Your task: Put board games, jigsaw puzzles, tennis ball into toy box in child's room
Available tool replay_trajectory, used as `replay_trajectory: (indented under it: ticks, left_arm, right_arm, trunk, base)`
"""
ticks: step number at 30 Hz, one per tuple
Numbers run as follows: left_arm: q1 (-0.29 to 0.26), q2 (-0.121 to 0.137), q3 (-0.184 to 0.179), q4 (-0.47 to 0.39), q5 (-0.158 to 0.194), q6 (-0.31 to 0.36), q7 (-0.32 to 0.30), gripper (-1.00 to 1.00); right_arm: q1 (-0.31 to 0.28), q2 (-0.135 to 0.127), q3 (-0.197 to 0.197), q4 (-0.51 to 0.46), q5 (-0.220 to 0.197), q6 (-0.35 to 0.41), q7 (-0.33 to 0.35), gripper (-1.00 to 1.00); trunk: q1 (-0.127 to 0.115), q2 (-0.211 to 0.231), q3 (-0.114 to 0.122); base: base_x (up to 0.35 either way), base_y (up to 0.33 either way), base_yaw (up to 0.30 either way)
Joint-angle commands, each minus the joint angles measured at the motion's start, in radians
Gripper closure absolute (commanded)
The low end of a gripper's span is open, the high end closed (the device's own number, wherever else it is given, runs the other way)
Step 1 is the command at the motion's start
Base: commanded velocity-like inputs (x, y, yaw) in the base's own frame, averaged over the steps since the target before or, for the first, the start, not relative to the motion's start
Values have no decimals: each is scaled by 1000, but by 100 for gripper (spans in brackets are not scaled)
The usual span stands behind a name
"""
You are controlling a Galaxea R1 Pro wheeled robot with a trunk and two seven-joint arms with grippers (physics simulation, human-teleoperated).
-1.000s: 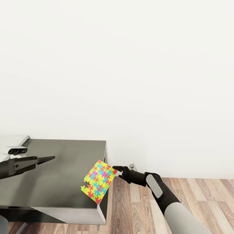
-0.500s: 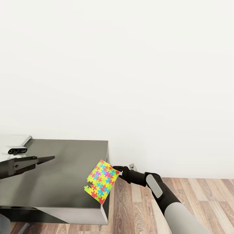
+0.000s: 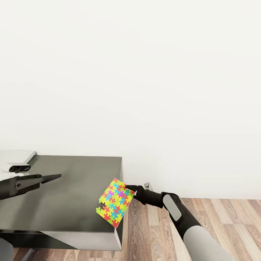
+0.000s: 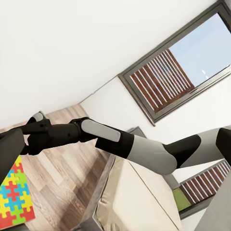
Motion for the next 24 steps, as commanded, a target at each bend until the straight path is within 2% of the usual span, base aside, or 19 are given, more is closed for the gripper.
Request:
replay_trajectory:
  ticks: [1, 5, 6, 14, 24]
  left_arm:
    - [0, 0, 0, 0, -1, 11, -4, -100]
    - [0, 0, 0, 0, 0, 11, -4, -100]
    - [0, 0, 0, 0, 0, 11, -4, -100]
    - [0, 1, 0, 0, -1, 11, -4, -100]
    - [0, 7, 1, 0, 0, 13, -4, -100]
  right_arm:
    - [-1, 0, 0, 0, -1, 4, 1, -100]
    - [-1, 0, 0, 0, -1, 4, 1, -100]
    - [-1, 0, 0, 0, -1, 4, 1, 100]
    - [-1, 1, 0, 0, 0, 4, 1, 100]
    - [-1, 1, 0, -1, 2, 4, 1, 100]
  trunk:
    - [0, -1, -1]
    - [0, -1, -1]
    - [0, -1, -1]
    - [0, -1, -1]
    - [-38, 69, 30]
  base:
    - [0, 1, 0]
    - [0, 0, 0]
    - [0, 0, 0]
    - [0, 0, 0]
    - [0, 0, 0]
